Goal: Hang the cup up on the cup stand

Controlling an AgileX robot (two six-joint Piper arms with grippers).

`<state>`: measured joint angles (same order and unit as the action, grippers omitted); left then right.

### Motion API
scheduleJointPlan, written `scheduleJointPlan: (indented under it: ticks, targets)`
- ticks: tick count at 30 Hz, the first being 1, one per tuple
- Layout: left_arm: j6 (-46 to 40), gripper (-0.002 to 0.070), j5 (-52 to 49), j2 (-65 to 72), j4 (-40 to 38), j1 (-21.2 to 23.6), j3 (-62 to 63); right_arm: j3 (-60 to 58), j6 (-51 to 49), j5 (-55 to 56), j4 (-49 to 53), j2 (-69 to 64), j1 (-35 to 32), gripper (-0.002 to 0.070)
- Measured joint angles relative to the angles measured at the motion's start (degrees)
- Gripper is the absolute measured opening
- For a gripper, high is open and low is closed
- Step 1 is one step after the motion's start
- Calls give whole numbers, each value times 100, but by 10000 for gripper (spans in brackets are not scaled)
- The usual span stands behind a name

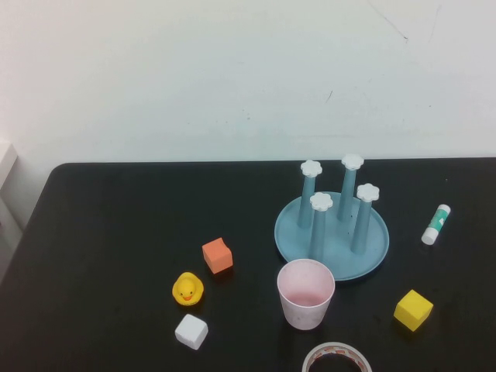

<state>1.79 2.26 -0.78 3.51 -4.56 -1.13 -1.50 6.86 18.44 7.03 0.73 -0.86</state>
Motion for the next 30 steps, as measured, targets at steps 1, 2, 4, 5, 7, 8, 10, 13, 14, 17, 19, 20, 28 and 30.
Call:
scheduleJointPlan:
  ticks: [1, 2, 4, 5, 7, 8, 10, 13, 14, 17, 19, 20, 28, 30]
  targets:
    - [14, -1, 307, 0, 12, 0, 0, 0, 0, 333, 0, 0, 0, -1]
    - [26, -1, 681, 0, 25, 0, 0, 0, 0, 581, 0, 0, 0, -1]
    - [43, -1, 1351, 0, 35, 0, 0, 0, -87, 1125, 4, 0, 0, -1]
    - [39, -1, 1631, 0, 47, 0, 0, 0, -153, 1299, 4, 0, 0, -1]
    - [54, -1, 2098, 0, 58, 0, 0, 0, -417, 1610, 4, 0, 0, -1]
    - [54, -1, 2249, 0, 58, 0, 0, 0, -626, 1700, 4, 0, 0, -1]
    - [54, -1, 2522, 0, 65, 0, 0, 0, -1141, 1816, 4, 0, 0, -1]
    - [54, -1, 2854, 0, 70, 0, 0, 0, -1596, 1855, 4, 0, 0, -1]
    - [44, -1, 3003, 0, 70, 0, 0, 0, -1594, 1864, 4, 0, 0, -1]
    - [22, -1, 3349, 0, 8, 0, 0, 0, -1530, 1835, 4, 0, 0, -1]
    - [22, -1, 3319, 0, -67, 0, 13, 100, -1286, 1574, 4, 0, 0, -1]
    - [4, -1, 3176, 0, -75, 0, 56, 195, -1121, 1335, 4, 0, 0, -1]
    - [-719, -1, 240, 125, -75, 0, 2068, 1980, -246, -1018, -6, -323, 0, -1]
    - [-908, -1, -136, 394, -83, 0, 2348, 2310, -241, -1609, -14, -688, 0, -1]
